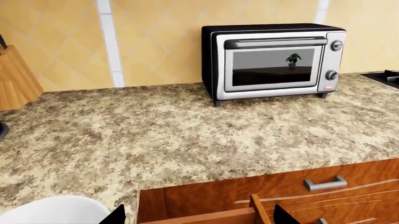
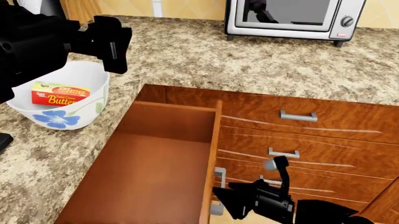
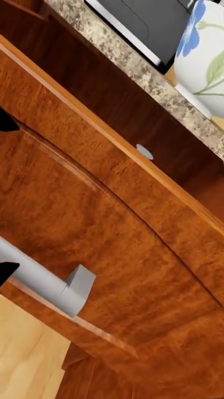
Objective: Place the bar in the bowl and close the drawer.
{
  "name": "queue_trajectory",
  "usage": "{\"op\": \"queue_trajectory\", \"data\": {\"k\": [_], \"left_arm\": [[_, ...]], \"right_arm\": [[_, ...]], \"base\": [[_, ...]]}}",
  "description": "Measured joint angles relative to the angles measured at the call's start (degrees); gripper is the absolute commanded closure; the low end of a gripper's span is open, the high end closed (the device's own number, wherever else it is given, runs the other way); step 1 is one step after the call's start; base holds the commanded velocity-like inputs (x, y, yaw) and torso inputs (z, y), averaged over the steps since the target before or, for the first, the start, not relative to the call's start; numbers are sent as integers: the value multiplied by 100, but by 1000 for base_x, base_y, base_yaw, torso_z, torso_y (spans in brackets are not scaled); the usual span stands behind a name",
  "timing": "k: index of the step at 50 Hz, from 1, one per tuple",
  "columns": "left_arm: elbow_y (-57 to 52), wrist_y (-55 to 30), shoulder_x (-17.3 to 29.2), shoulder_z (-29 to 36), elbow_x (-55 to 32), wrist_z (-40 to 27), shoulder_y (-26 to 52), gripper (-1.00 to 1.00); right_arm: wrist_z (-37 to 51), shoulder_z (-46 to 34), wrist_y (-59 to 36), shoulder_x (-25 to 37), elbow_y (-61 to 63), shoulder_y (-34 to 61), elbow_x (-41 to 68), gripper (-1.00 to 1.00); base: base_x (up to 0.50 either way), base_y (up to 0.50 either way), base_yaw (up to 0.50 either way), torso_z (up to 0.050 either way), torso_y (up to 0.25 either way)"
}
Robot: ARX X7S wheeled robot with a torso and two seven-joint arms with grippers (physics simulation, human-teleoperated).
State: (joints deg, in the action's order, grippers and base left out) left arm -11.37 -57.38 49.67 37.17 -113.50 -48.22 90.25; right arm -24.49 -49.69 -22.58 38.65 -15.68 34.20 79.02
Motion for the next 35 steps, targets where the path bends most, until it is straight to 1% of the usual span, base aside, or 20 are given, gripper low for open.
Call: {"op": "queue_trajectory", "data": {"k": [17,35], "left_arm": [[15,-3,-5,28,12,13,7,-100],[66,-13,-33,68,80,64,15,-100]], "right_arm": [[129,-369,-744,-794,-658,844,-5,-100],[216,-672,-1136,-1636,-1220,1512,-381,-100]], "base": [[0,0,0,0,0],[0,0,0,0,1]]}}
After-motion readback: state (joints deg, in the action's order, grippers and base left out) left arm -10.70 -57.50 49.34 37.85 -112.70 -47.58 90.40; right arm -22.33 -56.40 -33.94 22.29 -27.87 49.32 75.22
